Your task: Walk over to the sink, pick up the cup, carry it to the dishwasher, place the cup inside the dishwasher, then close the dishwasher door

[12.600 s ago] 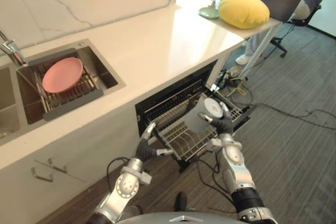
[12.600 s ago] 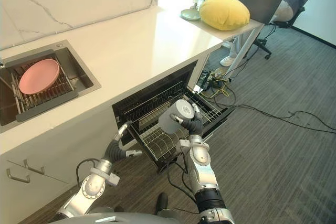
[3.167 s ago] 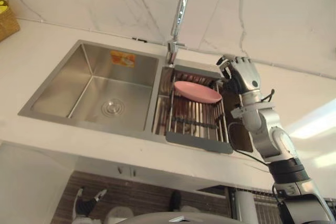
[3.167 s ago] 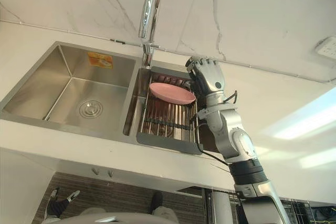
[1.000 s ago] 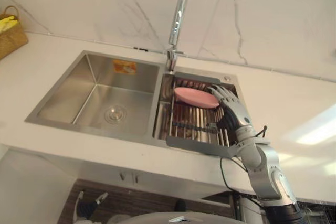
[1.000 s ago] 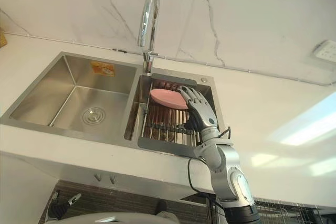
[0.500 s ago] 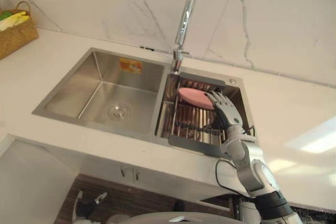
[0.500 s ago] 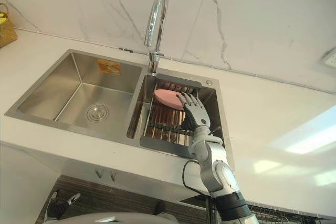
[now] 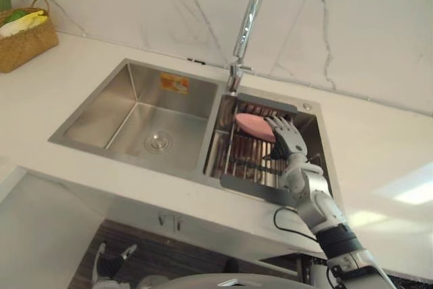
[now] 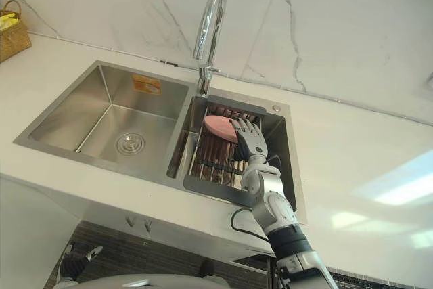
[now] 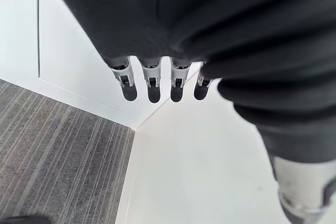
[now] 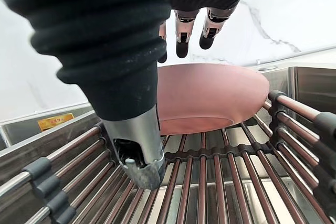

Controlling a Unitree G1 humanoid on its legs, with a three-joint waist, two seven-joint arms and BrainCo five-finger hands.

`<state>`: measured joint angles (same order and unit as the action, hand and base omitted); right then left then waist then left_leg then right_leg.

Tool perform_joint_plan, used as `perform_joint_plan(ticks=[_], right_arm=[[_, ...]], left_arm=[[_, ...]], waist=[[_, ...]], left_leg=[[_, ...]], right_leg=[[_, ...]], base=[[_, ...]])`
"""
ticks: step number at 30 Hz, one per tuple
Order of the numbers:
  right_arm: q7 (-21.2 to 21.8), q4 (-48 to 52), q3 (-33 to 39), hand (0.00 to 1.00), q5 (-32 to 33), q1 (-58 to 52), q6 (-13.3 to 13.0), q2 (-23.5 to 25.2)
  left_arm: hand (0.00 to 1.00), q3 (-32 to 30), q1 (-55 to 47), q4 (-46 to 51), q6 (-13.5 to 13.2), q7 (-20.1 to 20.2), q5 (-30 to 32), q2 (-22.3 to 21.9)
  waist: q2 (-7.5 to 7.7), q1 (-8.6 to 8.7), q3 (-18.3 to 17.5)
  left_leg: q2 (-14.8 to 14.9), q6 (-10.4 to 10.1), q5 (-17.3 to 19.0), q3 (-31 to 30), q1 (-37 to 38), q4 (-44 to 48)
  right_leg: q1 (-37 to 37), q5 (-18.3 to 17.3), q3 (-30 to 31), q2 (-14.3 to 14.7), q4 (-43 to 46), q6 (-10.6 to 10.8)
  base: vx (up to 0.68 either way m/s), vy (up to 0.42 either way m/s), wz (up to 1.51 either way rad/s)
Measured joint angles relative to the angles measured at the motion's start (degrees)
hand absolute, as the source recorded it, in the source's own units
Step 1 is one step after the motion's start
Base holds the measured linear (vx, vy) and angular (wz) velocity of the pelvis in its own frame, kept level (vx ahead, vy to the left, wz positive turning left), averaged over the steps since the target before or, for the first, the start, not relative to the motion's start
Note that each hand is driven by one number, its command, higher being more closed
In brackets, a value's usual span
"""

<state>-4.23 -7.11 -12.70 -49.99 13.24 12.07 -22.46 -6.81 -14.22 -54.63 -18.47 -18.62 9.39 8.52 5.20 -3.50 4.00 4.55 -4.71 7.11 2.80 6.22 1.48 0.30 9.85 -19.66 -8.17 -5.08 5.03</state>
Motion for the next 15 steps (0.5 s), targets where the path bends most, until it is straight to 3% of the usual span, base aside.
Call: perform_joint_plan(ticks=[15], right_arm=[[-0.03, -11.42, -2.50, 0.00, -2.23, 9.61, 1.30, 0.00]], left_arm=[[0.00, -1.63, 0.25, 2.31, 0.39, 0.03, 0.00, -0.11]], waist=[[1.04, -2.10, 1.45]], left_leg=[[-0.37, 0.09, -0.84, -1.36, -0.11, -0.69]], right_leg=[[0.26, -0.15, -1.43, -0.49, 0.01, 0.20]], base=[[0.00, -0.001, 0.04]])
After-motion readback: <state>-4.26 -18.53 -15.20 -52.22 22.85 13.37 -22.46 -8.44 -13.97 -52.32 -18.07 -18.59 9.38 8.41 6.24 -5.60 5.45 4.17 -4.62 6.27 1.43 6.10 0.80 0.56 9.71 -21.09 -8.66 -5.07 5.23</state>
